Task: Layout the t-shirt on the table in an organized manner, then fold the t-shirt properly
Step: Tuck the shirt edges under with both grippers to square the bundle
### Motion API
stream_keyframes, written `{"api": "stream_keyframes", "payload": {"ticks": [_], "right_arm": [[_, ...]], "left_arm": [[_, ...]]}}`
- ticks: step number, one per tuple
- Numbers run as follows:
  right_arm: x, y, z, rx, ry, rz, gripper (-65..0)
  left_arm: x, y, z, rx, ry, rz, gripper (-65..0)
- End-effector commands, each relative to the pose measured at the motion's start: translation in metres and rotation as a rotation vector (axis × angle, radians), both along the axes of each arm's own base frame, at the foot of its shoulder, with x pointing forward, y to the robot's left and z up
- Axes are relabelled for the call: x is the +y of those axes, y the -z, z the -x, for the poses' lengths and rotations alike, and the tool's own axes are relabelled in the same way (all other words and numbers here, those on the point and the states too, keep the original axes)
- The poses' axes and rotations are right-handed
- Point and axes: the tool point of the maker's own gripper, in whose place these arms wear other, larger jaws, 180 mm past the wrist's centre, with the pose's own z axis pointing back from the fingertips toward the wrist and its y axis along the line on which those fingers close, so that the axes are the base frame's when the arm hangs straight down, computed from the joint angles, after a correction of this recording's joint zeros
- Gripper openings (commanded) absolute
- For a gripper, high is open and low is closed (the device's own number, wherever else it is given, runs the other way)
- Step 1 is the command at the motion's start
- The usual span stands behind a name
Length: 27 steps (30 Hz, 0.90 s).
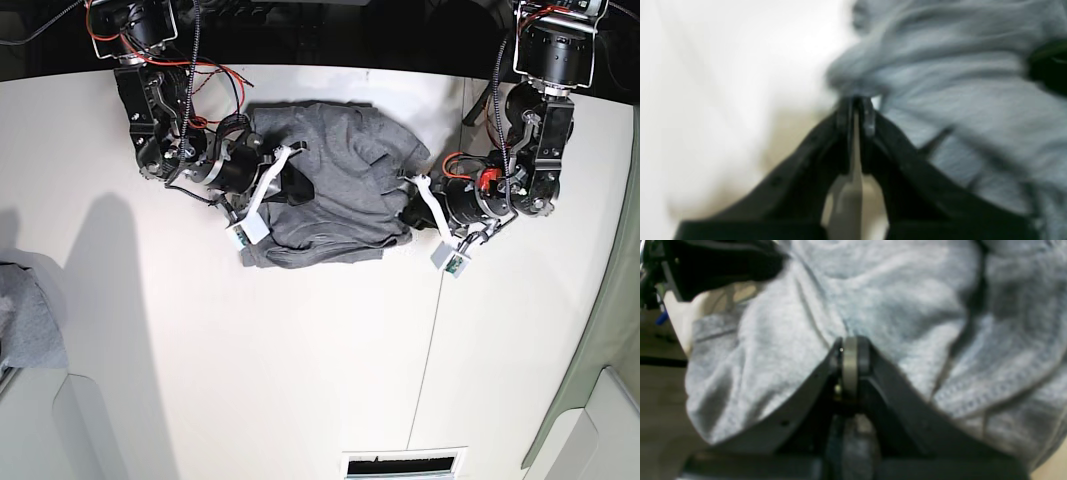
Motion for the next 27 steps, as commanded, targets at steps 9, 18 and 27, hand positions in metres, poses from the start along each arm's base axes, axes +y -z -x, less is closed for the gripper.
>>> {"api": "stream_keyframes", "payload": {"ticks": [9, 18, 27], "right_arm": [[0.006, -0.056, -0.027, -0.161, -0.033, 0.001, -65.0], [0.002, -0.082, -0.062, -0.29, -0.039, 0.057, -65.0], [-0.026, -0.048, -0.09, -0.217, -0.007, 0.184, -65.0]], "left_arm": [[-0.021, -0.054, -0.022, -0.131, 0.05, 0.065, -60.0], [-0.027, -0.057, -0.004, -0.117, 0.096, 0.116, -60.0], [-0.004, -0.062, 0.035, -0.099, 0.053, 0.125, -60.0]]}}
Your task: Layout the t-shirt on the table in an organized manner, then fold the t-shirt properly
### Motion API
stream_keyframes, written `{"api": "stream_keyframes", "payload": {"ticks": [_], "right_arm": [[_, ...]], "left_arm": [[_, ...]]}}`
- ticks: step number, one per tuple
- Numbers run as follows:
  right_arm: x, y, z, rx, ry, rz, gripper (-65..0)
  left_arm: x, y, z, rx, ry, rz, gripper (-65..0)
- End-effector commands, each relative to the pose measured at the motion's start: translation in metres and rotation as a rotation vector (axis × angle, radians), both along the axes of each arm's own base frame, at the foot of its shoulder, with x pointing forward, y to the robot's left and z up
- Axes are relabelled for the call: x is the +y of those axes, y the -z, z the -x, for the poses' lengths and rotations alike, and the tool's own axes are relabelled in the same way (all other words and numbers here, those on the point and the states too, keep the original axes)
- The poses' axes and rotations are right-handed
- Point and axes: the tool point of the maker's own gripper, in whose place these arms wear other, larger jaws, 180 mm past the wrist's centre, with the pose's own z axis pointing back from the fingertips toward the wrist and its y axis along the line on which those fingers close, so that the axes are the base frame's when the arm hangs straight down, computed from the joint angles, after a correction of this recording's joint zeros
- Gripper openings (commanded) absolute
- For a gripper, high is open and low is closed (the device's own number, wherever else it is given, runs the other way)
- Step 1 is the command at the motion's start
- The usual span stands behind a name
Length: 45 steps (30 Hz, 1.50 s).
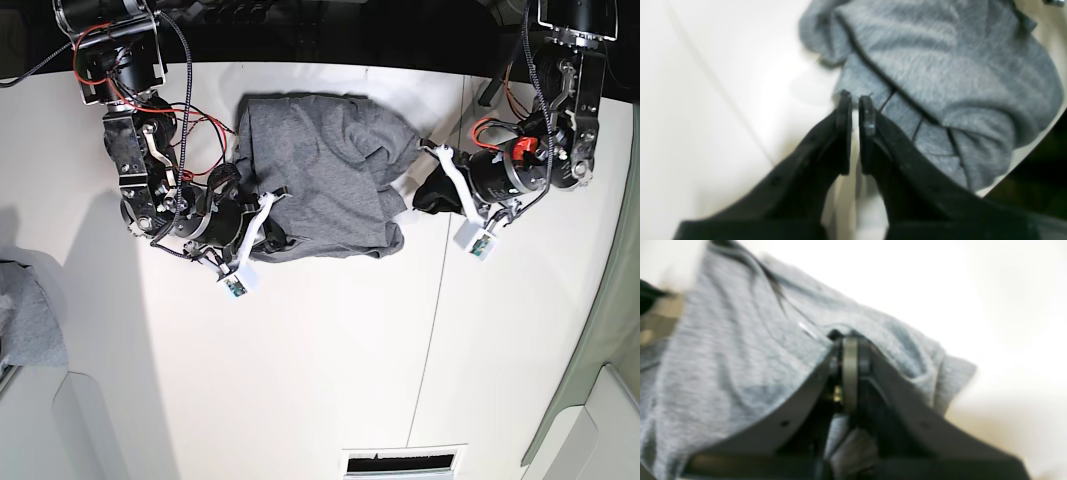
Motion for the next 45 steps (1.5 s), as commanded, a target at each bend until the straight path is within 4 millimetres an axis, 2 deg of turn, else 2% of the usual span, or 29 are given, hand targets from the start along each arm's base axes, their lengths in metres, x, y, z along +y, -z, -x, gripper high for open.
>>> {"api": "stream_keyframes", "payload": {"ticks": [1, 5, 10, 13, 16, 19, 24, 29, 35, 40, 45], "right_arm": [[-0.001, -0.021, -0.019, -0.062, 0.023, -0.039, -65.0], [-0.003, -0.043, -0.026, -0.062, 0.06, -0.115, -65.0], [-0.015, -0.076, -0.024, -0.088, 0.089, -0.159, -65.0], [-0.028, -0.082, -0.01, -0.09, 0.099, -0.164, -65.0], [-0.046, -0.08, 0.013, -0.086, 0.106, -0.159, -65.0], [-0.067, -0.075, 0.044, -0.061, 0.097, -0.126, -65.0], [-0.097, -0.07, 0.102, 0.018, 0.074, -0.094, -65.0], [-0.122, -0.042, 0.168, 0.181, 0.04, -0.009, -65.0], [-0.131, -0.013, 0.245, 0.366, 0.021, 0.036, -65.0], [-0.139, 0.008, 0.299, 0.505, 0.026, 0.083, -65.0], [-0.138, 0.029, 0.351, 0.661, -0.004, 0.133, -65.0]], "left_arm": [[0.003, -0.01, 0.002, -0.026, 0.002, 0.019, -60.0], [0.019, -0.014, 0.036, -0.009, -0.017, 0.046, -60.0], [0.05, -0.022, 0.081, 0.011, -0.09, 0.022, -60.0], [0.072, -0.028, 0.106, 0.029, -0.138, -0.019, -60.0], [0.088, -0.029, 0.131, 0.067, -0.172, -0.061, -60.0], [0.098, -0.022, 0.16, 0.136, -0.19, -0.087, -60.0], [0.099, -0.008, 0.204, 0.252, -0.189, -0.121, -60.0], [0.096, 0.013, 0.239, 0.352, -0.221, -0.161, -60.0], [0.089, 0.05, 0.282, 0.518, -0.243, -0.119, -60.0], [0.059, 0.086, 0.303, 0.644, -0.183, -0.05, -60.0], [0.045, 0.133, 0.335, 0.812, -0.161, -0.094, -60.0]]}}
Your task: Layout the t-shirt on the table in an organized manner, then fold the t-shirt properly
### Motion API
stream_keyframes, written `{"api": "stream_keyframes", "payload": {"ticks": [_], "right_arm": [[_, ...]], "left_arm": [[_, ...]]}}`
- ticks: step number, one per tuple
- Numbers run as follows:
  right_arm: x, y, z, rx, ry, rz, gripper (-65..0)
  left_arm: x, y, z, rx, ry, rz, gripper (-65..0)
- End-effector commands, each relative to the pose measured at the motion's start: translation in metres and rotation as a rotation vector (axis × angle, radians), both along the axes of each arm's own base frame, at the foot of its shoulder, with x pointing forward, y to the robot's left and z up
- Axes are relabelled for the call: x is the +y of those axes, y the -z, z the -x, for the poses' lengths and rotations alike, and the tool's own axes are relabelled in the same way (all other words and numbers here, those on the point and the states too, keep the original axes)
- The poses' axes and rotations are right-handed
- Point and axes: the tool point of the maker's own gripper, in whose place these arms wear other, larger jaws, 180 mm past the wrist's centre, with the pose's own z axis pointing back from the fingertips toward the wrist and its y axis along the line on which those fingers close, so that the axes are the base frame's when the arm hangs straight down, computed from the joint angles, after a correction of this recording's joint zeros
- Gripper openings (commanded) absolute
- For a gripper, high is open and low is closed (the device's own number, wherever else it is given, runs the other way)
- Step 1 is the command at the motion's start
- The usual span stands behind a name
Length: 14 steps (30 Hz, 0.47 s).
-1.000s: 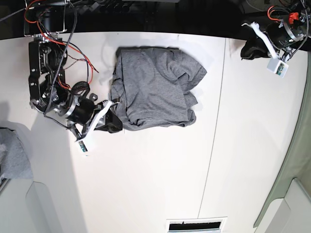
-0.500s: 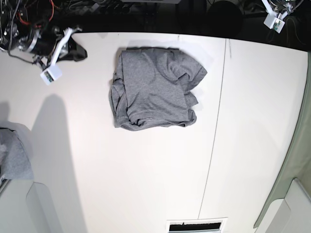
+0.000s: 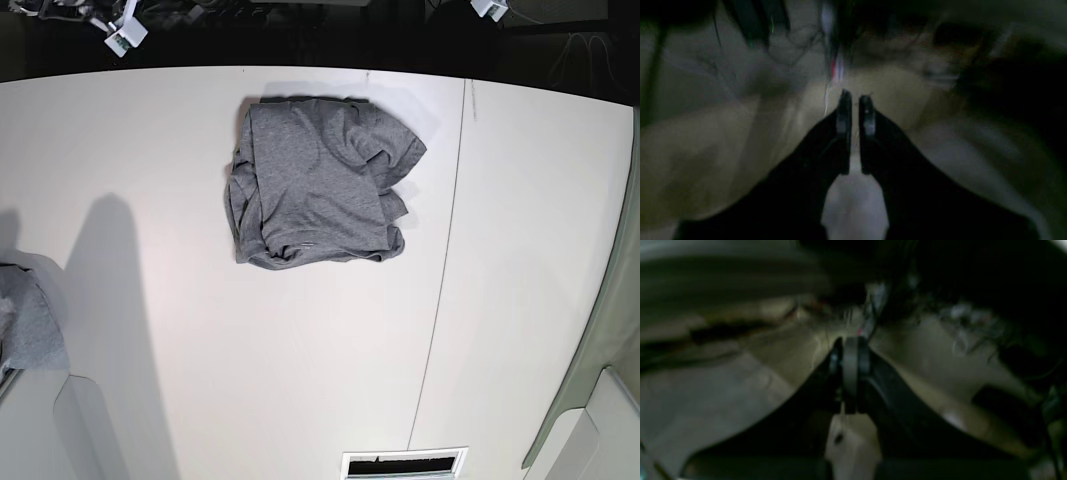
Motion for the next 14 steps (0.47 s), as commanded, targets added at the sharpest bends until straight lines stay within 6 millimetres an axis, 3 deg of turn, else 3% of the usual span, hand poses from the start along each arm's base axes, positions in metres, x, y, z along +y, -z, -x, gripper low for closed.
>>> {"api": "stream_keyframes", "payload": {"ticks": [1, 7, 11, 14], "right_arm": [[-0.001, 0.002, 0.007, 0.022, 0.001, 0.0, -65.0], [-0.027, 0.049, 0.046, 0.198, 0.049, 0.134, -65.0], [-0.04, 0.078, 0.057, 0.3, 0.129, 0.217, -65.0], [-0.033, 0.094, 0.056, 0.351, 0.182, 0.213, -65.0]], "left_arm": [[-0.001, 0.004, -0.002, -0.005, 0.002, 0.008, -60.0], [-0.024, 0.041, -0.012, 0.052, 0.047, -0.018, -60.0], [-0.02, 0.06, -0.019, 0.056, 0.098, -0.111, -60.1], [-0.021, 0.068, -0.021, 0.065, 0.112, -0.124, -61.5]]}}
